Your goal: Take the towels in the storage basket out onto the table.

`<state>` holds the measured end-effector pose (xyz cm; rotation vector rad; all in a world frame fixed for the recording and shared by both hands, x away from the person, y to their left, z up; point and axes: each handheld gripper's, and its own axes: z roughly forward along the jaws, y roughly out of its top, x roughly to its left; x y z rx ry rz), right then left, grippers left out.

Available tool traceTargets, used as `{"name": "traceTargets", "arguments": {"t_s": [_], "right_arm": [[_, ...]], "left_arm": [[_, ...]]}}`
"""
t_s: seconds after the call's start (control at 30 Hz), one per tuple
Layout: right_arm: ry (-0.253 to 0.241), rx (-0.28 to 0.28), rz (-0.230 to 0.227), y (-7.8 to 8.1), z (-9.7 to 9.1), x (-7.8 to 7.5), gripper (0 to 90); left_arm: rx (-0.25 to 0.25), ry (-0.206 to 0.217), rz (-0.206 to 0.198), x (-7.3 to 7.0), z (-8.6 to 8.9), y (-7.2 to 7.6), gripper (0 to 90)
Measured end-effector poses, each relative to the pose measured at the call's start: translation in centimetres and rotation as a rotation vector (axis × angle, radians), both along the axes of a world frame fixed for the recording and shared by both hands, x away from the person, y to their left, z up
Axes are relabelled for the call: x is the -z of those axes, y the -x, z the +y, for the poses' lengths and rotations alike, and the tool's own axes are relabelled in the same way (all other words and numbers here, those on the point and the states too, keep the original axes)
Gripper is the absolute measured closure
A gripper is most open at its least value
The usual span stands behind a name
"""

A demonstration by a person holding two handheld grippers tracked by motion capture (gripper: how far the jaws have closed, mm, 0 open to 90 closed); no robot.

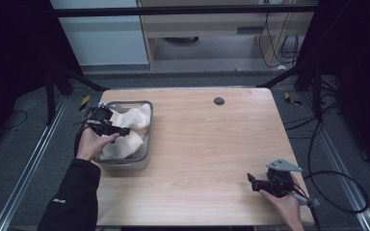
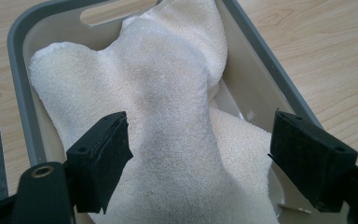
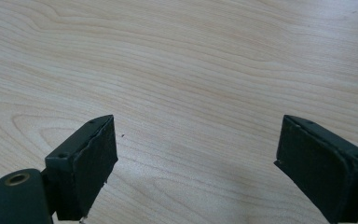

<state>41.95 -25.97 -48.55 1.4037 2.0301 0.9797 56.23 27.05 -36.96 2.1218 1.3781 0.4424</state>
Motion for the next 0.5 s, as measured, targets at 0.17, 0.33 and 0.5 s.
{"name": "traceTargets", "arguments": {"t_s": [0.17, 0.33, 0.5], "right_arm": [[0.0, -0.002, 0.004, 0.0, 0.0, 0.0, 12.0], [0.007, -0.004, 0.003, 0.0, 0.0, 0.1, 12.0], [0.001, -0.001, 0.004, 0.0, 0.0, 0.0, 12.0]], "left_arm": [[0.006, -0.019, 0.029, 0.6, -0.1, -0.4, 19.2], [-0.001, -0.031, 0.044, 1.1, 0.0, -0.7, 19.5], [-0.002, -0.032, 0.062, 1.8, 0.1, -0.9, 19.9]]}}
